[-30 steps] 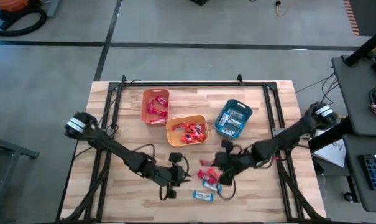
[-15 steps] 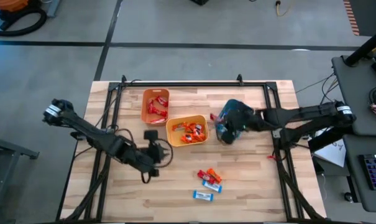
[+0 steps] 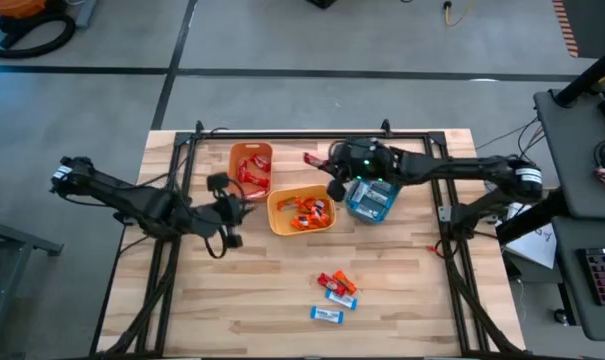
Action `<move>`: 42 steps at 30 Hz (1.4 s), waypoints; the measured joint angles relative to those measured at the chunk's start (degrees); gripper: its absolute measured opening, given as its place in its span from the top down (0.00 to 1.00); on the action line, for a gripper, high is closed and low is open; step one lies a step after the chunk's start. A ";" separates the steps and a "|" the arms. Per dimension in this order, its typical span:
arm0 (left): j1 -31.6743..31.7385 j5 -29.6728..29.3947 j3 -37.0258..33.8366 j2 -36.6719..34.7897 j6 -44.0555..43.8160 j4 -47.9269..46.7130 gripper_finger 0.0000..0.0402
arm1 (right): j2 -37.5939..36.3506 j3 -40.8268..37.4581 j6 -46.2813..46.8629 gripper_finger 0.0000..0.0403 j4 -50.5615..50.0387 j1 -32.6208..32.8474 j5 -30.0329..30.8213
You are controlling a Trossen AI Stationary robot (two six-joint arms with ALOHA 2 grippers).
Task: Sort candy
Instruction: Put the red chocolate into the orange bin
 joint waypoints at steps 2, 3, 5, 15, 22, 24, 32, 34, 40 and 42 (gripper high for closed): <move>0.04 -4.50 -0.62 -1.61 -1.53 -0.19 0.90 | 3.02 1.72 -1.24 0.95 1.52 -0.09 -0.18; 0.07 -5.45 -0.79 -2.30 -2.22 -0.37 0.90 | 4.44 2.65 -1.68 0.95 2.15 -0.09 -0.18; 0.07 -5.16 -1.09 -3.30 -3.21 -0.80 0.90 | 7.50 4.75 -2.20 0.95 2.67 -0.09 -0.20; 0.04 -4.15 -1.26 -5.24 -8.37 -6.44 0.90 | 21.34 14.91 -3.67 0.93 2.37 -0.09 -0.20; 0.04 -4.15 -1.34 -5.23 -8.76 -6.71 0.90 | 27.30 20.85 -4.41 0.92 1.33 -0.09 -0.19; 0.04 -4.15 -1.34 -5.03 -8.76 -6.84 0.90 | 28.63 22.27 -4.53 0.92 1.30 -0.09 -0.19; 0.04 -4.16 -1.34 -4.92 -9.00 -6.91 0.90 | 33.31 26.85 -5.21 0.92 3.85 -0.09 -0.18; 0.04 -4.21 -1.34 -4.97 -9.04 -6.88 0.90 | 35.11 28.29 -5.43 0.92 3.99 -0.09 -0.19; 0.04 -4.23 -1.34 -4.94 -9.22 -6.91 0.90 | 39.60 32.26 -5.89 0.92 4.31 -0.06 -0.20; 0.04 -4.23 -1.34 -4.94 -9.22 -6.95 0.90 | 40.88 33.42 -5.78 0.92 4.44 -0.06 -0.21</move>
